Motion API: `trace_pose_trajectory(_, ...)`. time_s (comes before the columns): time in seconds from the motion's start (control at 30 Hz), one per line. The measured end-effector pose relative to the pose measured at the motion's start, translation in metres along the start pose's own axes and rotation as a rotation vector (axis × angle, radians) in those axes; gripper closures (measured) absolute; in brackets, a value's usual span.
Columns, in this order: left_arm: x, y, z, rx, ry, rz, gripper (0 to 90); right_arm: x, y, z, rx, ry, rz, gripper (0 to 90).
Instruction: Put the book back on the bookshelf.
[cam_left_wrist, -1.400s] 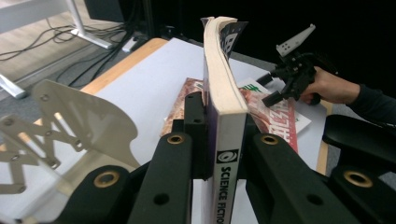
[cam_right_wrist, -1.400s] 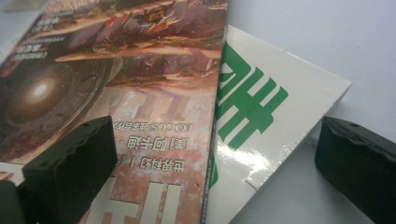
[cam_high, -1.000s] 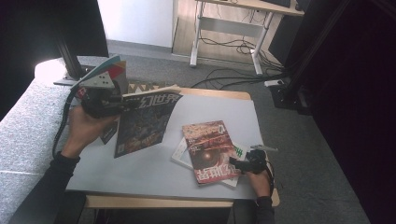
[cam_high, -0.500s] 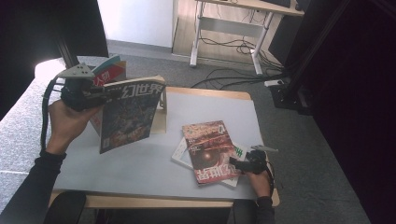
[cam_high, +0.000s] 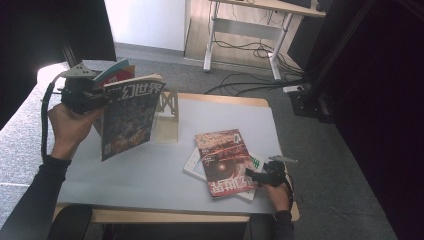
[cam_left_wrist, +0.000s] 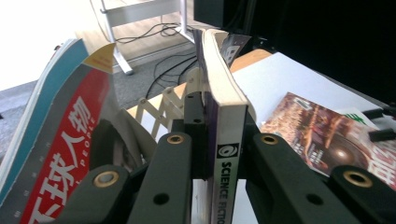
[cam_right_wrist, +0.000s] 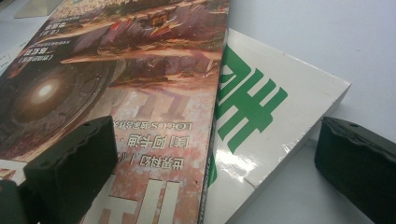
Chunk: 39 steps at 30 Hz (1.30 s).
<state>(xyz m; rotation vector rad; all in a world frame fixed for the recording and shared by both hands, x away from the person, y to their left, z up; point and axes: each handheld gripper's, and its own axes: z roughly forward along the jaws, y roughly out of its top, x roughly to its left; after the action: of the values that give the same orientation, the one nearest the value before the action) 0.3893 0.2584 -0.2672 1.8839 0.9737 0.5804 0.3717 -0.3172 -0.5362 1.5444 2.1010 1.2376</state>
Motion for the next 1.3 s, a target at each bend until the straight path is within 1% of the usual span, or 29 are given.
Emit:
trace_pose_trajectory(0.23, 0.005, 0.004, 0.015, 0.008, 0.056, -0.018, 82.4, 0.000, 0.000, 0.000, 0.000, 0.000, 0.000, 0.0)
trace_pose_trajectory(0.37, 0.007, 0.006, 0.025, 0.010, 0.088, -0.021, 82.4, 0.000, 0.000, 0.000, 0.001, 0.001, -0.001, 0.0)
trace_pose_trajectory(0.47, 0.009, 0.007, 0.032, 0.006, 0.099, -0.025, 82.3, 0.000, 0.000, 0.000, 0.001, 0.001, -0.001, 0.0)
trace_pose_trajectory(0.6, 0.011, 0.009, 0.043, 0.000, 0.103, -0.029, 82.3, 0.000, 0.000, 0.000, 0.001, 0.001, -0.001, 0.0)
trace_pose_trajectory(0.7, 0.011, 0.010, 0.052, -0.003, 0.108, -0.023, 82.3, 0.000, 0.000, 0.000, 0.001, 0.001, -0.001, 0.0)
trace_pose_trajectory(0.87, 0.011, 0.007, 0.067, -0.027, 0.129, -0.006, 82.3, 0.000, 0.000, 0.000, 0.000, 0.002, -0.001, 0.0)
trace_pose_trajectory(0.93, 0.012, 0.004, 0.072, -0.037, 0.137, -0.005, 82.3, 0.000, 0.000, 0.000, 0.000, 0.002, -0.001, 0.0)
trace_pose_trajectory(1.07, 0.016, -0.004, 0.080, -0.042, 0.136, -0.025, 82.3, 0.000, 0.000, 0.000, -0.002, 0.002, 0.000, 0.0)
trace_pose_trajectory(1.1, 0.017, -0.007, 0.079, -0.051, 0.129, -0.029, 82.2, 0.000, 0.000, 0.000, -0.002, 0.002, 0.001, 0.0)
trace_pose_trajectory(1.17, 0.018, -0.009, 0.077, -0.051, 0.129, -0.028, 82.2, 0.000, 0.000, 0.000, -0.002, 0.002, 0.001, 0.0)
trace_pose_trajectory(1.23, 0.021, -0.011, 0.074, -0.041, 0.107, -0.033, 82.0, 0.000, 0.000, 0.000, -0.002, 0.002, 0.000, 0.0)
trace_pose_trajectory(1.3, 0.021, -0.013, 0.070, -0.029, 0.101, -0.027, 81.8, 0.000, 0.000, 0.000, -0.002, 0.001, 0.000, 0.0)
